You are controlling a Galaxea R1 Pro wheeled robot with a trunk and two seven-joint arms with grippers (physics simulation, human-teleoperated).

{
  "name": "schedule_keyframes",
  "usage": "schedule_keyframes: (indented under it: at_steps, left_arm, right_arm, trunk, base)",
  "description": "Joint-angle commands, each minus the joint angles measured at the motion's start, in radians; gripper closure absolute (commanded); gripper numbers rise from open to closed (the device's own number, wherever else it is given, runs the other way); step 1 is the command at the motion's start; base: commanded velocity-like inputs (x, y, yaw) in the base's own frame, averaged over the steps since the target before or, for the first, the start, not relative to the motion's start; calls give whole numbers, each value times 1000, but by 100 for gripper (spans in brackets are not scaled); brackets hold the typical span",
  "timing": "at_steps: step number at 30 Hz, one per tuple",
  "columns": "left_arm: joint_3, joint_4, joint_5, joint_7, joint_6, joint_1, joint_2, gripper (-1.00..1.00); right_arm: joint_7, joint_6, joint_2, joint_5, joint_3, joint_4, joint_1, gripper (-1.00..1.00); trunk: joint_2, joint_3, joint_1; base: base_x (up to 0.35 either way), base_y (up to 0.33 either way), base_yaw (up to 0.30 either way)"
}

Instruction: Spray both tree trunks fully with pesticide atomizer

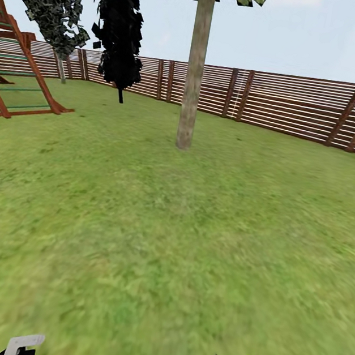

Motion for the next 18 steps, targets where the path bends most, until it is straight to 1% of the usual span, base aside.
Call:
schedule_keyframes:
  at_steps: [1,18]
  left_arm:
    - [0,0,0,0,0,0,1,100]
    - [0,0,0,0,0,0,0,100]
  right_arm:
    - [0,0,0,0,0,0,0,-100]
    - [-1,-1,3,0,0,0,0,-100]
  trunk:
    - [0,0,0]
    - [0,0,0]
  base:
    - [339,0,0]
    - [339,0,0]
